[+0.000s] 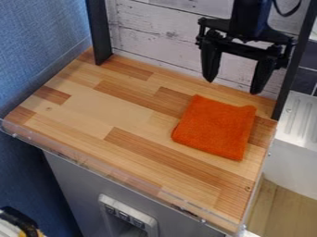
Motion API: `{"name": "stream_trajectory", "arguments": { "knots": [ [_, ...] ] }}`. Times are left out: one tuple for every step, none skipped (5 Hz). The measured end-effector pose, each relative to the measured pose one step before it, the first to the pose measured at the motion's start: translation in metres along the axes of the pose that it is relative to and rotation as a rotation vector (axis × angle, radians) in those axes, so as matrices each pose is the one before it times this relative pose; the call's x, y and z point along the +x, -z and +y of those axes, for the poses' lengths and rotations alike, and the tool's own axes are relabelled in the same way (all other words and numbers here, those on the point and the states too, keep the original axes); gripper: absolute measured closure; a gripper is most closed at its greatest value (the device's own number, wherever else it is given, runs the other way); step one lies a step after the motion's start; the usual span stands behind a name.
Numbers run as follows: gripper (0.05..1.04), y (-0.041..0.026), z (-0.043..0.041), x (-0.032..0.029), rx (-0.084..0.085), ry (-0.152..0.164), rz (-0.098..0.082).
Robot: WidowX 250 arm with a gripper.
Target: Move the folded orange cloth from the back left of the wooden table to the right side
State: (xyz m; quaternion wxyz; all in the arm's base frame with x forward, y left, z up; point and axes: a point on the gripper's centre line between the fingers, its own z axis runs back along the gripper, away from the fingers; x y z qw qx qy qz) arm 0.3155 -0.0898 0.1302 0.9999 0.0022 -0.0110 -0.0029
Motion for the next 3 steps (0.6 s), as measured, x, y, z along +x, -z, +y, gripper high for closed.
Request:
{"name": "stream_trajectory", "arguments": {
  "knots": [
    [0.089,-0.00078,-0.00185,0.00104,0.0034,-0.0001,0.0118],
    [0.084,-0.00126,-0.00210,-0.00172,0.0039,0.0030,0.0132],
    [0.084,-0.00073,-0.00156,0.00452,0.0003,0.0026,0.0063]
  ]
}}
